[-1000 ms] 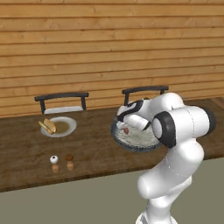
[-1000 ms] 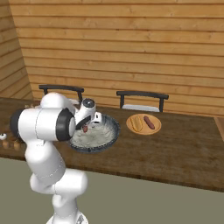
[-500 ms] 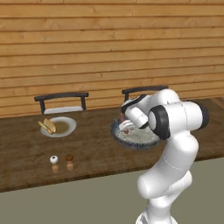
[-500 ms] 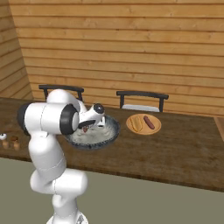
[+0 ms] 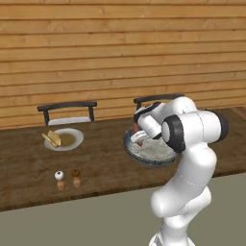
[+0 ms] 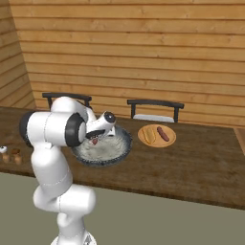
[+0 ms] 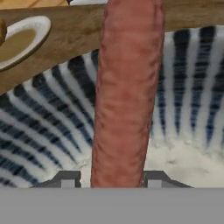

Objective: Place one bun and one sausage from the bowl on each plate.

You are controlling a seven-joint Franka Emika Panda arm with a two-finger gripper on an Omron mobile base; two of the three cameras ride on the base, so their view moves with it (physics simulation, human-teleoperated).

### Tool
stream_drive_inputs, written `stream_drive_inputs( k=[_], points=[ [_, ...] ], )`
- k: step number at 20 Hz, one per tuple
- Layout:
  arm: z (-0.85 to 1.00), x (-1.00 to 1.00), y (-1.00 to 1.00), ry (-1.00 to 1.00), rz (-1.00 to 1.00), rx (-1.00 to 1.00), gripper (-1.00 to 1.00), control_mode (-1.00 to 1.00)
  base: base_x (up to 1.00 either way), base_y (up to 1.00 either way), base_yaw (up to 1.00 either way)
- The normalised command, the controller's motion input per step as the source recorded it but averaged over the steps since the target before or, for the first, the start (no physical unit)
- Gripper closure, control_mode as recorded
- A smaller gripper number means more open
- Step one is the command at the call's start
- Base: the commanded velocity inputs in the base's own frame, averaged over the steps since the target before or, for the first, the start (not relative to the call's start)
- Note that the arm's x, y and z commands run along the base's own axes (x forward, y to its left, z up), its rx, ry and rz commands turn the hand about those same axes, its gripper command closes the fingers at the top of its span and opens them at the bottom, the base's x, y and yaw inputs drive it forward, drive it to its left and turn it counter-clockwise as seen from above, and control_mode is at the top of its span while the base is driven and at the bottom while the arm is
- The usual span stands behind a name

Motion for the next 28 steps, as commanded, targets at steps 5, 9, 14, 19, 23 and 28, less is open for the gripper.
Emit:
stream_drive_inputs(
  k=[5,9,14,19,23,28],
  points=[
    [0.0,-0.24,0.09,-0.1,0.0,-0.02,1.0,-1.0,0.0,0.0,0.0],
    [0.2,-0.21,-0.02,0.0,-0.06,-0.01,1.0,-1.0,0.0,0.0,0.0],
    [0.9,-0.45,0.04,0.09,-0.13,-0.03,1.0,-1.0,0.0,0.0,0.0],
    [1.0,-0.08,0.39,0.21,-0.17,-0.15,1.0,-1.0,0.0,0.0,0.0],
    [1.0,0.01,0.16,0.22,-0.17,-0.1,1.0,-1.0,0.0,0.0,0.0],
    [0.88,0.22,0.71,0.35,-0.06,-0.09,1.0,-1.0,0.0,0.0,0.0]
  ],
)
